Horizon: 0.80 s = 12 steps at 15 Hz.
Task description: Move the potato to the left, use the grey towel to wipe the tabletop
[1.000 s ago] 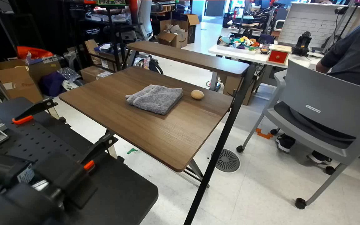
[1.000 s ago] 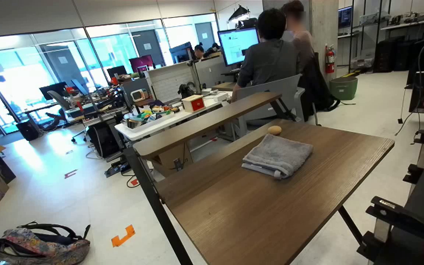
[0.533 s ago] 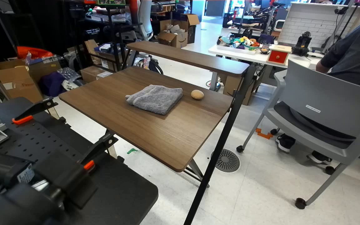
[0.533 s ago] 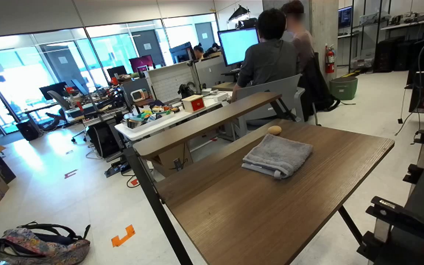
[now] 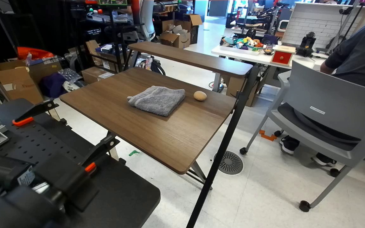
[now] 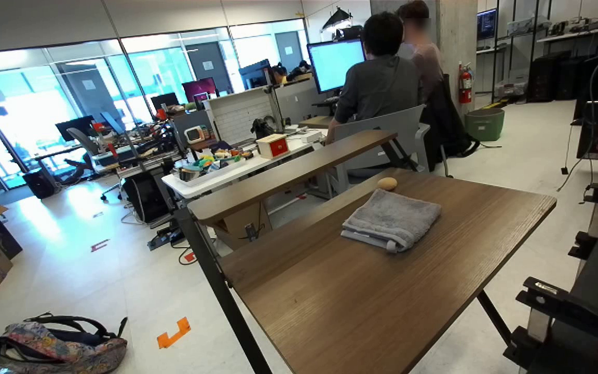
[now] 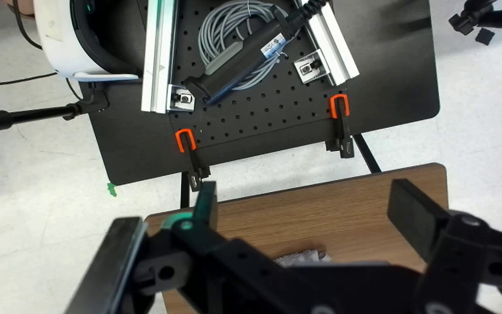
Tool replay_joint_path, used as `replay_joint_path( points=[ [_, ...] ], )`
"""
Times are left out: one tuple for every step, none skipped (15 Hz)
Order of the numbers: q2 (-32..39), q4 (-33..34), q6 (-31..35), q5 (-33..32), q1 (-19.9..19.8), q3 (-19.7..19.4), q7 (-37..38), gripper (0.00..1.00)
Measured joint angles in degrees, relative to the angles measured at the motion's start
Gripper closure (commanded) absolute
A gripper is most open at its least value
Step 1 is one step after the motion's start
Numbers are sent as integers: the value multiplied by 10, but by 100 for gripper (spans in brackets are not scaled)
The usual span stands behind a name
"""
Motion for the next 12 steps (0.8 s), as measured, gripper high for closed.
replay_joint_path(
  points=[
    [0, 0, 0, 0, 0, 0, 0, 0],
    [0, 0, 0, 0, 0, 0, 0, 0],
    [0, 0, 0, 0, 0, 0, 0, 0],
    [1, 0, 14, 10, 0, -1, 6, 0],
    [4, 0, 43, 28, 0, -3, 15, 0],
    [13, 2, 80, 46, 0, -6, 20, 0],
    [29, 5, 126, 64, -1, -11, 21, 0],
    [51, 9, 176, 81, -1, -17, 21, 0],
    [79, 14, 230, 98, -1, -24, 20, 0],
    [108, 20, 282, 115, -1, -31, 18, 0],
    [140, 28, 336, 133, -1, -39, 13, 0],
    [170, 36, 388, 151, 0, -45, 4, 0]
  ],
)
